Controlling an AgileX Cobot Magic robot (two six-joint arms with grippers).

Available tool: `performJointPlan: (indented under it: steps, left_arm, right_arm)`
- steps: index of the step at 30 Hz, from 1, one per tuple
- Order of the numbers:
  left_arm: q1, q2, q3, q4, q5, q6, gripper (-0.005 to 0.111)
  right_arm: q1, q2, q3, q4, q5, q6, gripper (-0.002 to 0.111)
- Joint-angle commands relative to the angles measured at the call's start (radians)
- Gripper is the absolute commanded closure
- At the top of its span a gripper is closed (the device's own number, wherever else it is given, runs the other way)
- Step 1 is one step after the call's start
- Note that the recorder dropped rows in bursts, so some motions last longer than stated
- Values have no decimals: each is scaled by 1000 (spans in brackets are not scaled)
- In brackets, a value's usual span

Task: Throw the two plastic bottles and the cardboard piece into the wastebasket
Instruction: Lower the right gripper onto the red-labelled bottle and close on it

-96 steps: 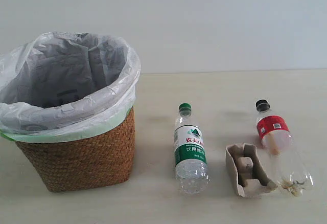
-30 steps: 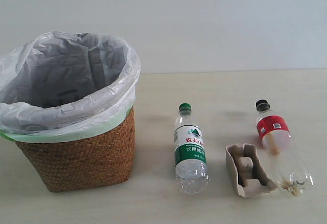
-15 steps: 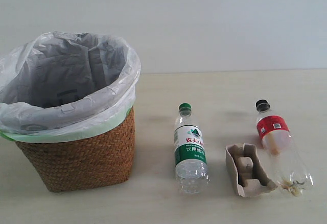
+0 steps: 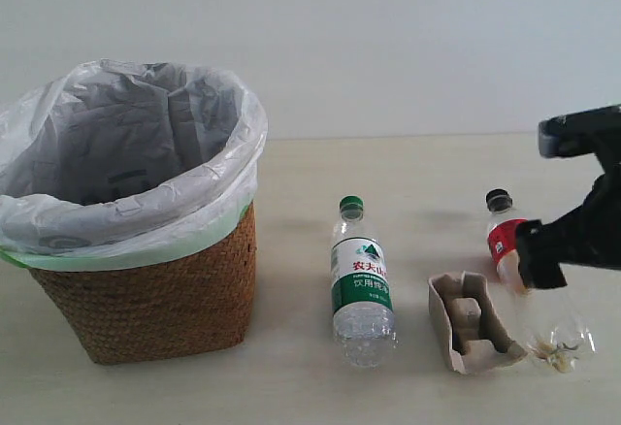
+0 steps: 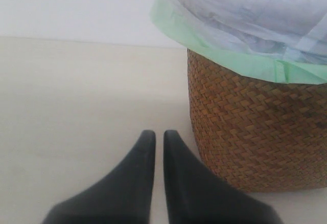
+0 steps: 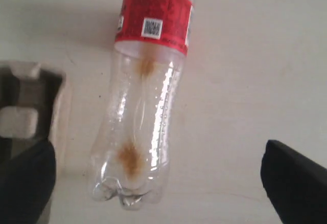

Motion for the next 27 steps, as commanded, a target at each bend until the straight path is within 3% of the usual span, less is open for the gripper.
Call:
performJointPlan:
  steps: [1, 8, 27]
  left_arm:
    - [3, -2, 3, 2, -3, -9, 101]
    - [3, -2, 3, 2, -3, -9, 101]
    - [3, -2, 3, 2, -3, -9, 101]
  right_arm:
    - [3, 119, -8, 2, -34, -8, 6]
    - [3, 173, -8, 8, -212, -12, 6]
    - [1, 175, 3, 4, -206, 126, 6]
